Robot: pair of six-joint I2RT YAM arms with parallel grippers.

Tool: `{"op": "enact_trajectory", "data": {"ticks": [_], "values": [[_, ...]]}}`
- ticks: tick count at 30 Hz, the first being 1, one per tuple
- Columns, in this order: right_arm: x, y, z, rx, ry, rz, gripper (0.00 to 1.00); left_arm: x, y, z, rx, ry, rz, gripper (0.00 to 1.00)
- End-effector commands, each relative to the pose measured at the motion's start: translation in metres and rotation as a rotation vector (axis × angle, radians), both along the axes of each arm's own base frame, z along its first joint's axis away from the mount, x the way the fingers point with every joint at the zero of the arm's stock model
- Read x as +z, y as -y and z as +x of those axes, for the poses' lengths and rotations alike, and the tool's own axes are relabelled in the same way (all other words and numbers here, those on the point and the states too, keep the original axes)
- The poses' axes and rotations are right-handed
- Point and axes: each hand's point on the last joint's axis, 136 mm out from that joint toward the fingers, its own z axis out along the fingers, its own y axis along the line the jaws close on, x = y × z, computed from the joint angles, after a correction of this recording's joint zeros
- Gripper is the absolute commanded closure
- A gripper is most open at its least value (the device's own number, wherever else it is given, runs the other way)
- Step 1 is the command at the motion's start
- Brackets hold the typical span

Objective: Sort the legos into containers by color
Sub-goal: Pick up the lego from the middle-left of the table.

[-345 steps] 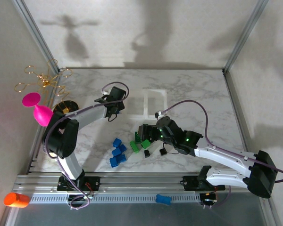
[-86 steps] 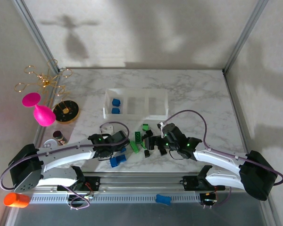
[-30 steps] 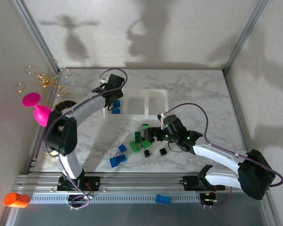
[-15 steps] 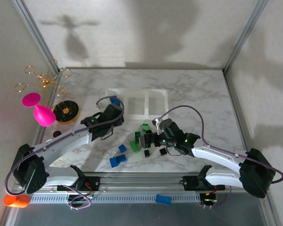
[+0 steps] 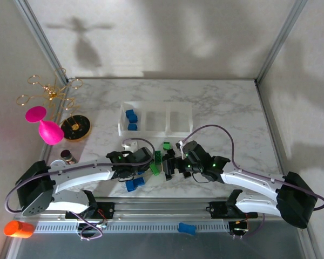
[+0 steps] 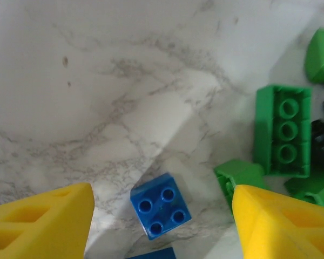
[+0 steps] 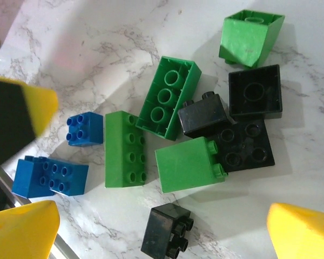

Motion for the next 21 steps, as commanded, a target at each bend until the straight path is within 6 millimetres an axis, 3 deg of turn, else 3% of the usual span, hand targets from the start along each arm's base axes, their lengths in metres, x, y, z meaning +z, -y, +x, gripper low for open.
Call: {"op": "enact_trajectory", "data": {"ticks": [1,11,21], "values": [[0.003,0.008,0.003,-0.046,0.020,-0.020,0.01,-0.018,-0.002,-0.010,0.027,-0.049,0.023,0.31],[0.008,0.014,0.006,-0.087,0.037,-0.017,0.01,-0.049,0.006,-0.013,0.015,-0.091,0.044,0.37],[0.011,0.017,0.007,-0.094,0.054,-0.011,0.01,-0.060,0.009,-0.008,0.029,-0.084,0.048,0.47]]}}
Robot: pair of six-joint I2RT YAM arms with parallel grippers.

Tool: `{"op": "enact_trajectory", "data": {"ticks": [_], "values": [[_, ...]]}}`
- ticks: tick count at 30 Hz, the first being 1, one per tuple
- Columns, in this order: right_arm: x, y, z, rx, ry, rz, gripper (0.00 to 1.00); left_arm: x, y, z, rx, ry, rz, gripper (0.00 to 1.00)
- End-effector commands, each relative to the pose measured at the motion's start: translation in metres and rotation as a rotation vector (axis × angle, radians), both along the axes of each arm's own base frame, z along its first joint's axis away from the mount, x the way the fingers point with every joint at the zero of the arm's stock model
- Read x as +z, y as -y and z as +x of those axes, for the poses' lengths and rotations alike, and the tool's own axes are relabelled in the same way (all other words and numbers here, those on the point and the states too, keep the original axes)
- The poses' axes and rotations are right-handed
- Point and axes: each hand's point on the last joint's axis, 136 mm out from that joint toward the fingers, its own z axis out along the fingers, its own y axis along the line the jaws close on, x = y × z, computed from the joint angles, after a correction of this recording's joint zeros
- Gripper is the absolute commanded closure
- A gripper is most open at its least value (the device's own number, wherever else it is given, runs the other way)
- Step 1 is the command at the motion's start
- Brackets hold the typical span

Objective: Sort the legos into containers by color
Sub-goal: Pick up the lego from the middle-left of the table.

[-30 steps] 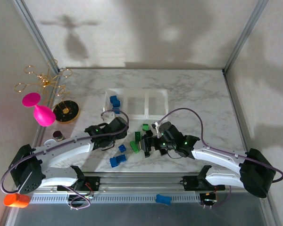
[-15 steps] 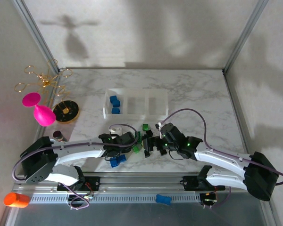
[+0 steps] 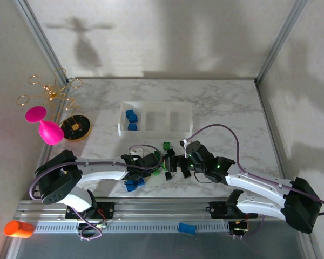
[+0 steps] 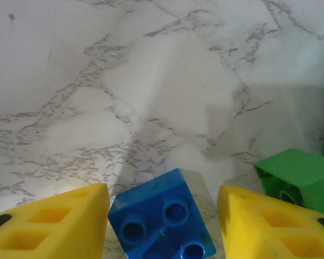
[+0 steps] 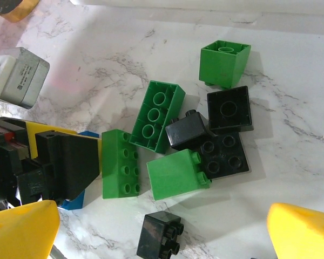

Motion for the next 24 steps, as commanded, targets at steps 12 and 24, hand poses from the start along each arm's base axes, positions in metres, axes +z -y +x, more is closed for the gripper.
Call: {"op": "enact_trajectory", "data": {"ticks": [12,24], "values": [[-0.003,0.003,-0.001,-0.012,0.010,-0.011,0.01,-0.006,0.001,0.002,0.029,0.010,-0.001,0.59],[0.007,-0.004,0.001,-0.002,0.013,0.026,0.01,0.013,0.003,0.008,0.050,0.056,-0.039,0.63]]}}
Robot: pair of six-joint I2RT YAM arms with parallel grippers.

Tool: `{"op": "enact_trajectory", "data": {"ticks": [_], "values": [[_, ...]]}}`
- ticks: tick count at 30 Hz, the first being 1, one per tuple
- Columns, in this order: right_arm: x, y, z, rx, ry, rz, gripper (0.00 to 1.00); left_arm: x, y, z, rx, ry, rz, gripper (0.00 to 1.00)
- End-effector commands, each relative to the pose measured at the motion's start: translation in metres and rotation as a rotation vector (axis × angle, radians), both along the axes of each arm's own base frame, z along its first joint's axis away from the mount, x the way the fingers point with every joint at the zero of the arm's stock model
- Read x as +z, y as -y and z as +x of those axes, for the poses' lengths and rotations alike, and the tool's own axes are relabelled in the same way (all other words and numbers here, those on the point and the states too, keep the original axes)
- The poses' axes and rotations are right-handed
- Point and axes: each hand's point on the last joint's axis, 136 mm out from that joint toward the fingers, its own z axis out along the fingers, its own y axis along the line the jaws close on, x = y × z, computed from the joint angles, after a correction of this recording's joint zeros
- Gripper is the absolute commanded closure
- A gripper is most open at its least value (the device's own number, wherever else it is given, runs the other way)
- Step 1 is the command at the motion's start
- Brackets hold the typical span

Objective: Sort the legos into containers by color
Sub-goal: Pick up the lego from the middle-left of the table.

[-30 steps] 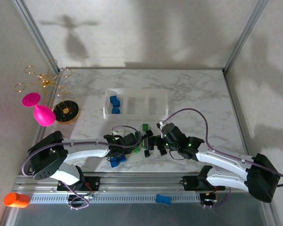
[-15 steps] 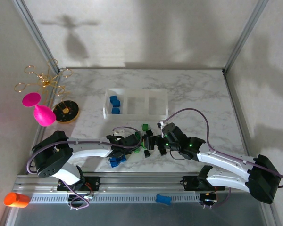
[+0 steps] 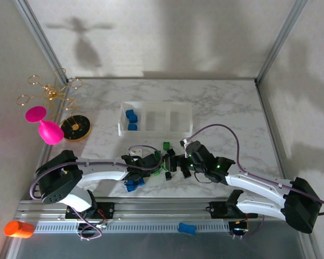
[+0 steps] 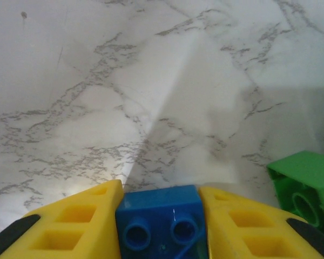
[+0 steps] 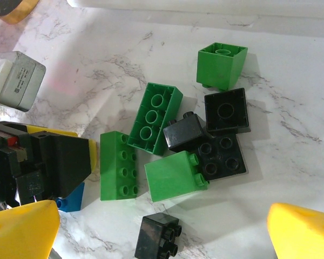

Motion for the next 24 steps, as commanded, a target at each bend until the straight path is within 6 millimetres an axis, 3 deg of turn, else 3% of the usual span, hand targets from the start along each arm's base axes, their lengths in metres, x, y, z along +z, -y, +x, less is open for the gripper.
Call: {"op": "enact_trajectory", "data": {"ticks": [1,12,24], "values": [[0.008,-0.006,0.000,0.004,0.008,0.035,0.01,0.016,0.006,0.009,0.037,0.053,-0.044,0.63],[0.026,-0.017,0.006,0.004,0.002,0.100,0.01,0.056,-0.011,0.038,0.087,0.149,-0.038,0.63],[0.047,-0.040,0.025,0.013,-0.024,0.204,0.01,0.124,-0.044,0.116,0.196,0.313,-0.033,0.64]]}}
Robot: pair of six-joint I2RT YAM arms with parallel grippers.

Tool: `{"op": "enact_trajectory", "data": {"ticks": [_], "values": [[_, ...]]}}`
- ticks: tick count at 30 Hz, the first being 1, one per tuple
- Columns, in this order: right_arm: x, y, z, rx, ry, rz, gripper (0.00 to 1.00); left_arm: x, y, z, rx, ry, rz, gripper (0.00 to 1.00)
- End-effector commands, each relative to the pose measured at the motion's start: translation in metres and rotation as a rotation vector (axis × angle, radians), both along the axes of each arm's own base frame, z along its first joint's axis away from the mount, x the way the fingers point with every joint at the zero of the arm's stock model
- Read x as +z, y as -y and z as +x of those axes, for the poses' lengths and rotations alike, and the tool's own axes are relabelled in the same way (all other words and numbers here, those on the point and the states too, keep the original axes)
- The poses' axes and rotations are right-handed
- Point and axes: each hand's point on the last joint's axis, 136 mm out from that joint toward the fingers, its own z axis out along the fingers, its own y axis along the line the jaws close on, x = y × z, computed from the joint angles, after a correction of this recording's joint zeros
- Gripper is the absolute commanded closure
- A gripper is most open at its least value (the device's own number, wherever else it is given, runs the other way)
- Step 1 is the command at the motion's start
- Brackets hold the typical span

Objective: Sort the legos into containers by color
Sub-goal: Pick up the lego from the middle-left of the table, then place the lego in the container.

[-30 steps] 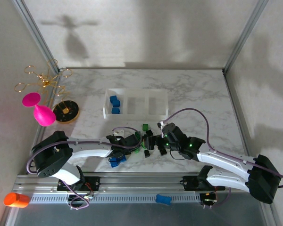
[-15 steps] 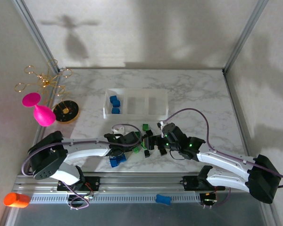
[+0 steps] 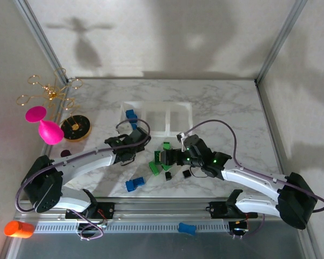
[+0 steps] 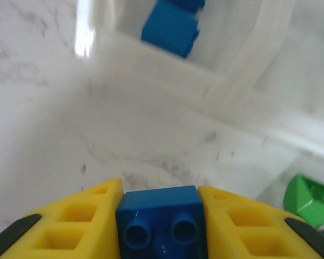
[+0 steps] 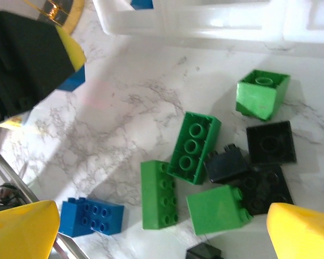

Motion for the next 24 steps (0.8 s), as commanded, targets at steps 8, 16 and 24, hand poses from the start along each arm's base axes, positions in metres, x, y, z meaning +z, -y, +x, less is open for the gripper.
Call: {"op": "enact_trajectory", "data": {"ticks": [8,16,24], "values": [[0.032,-0.012,0.016,-0.013,0.016,0.112,0.01,0.041,-0.029,0.091,0.104,0.111,0.061,0.65],[0.027,0.000,0.019,-0.044,0.010,0.098,0.01,0.018,-0.030,0.150,0.134,0.077,0.103,0.65],[0.023,0.007,0.020,-0.060,0.009,0.091,0.01,-0.004,-0.022,0.190,0.093,0.045,0.109,0.65]]}}
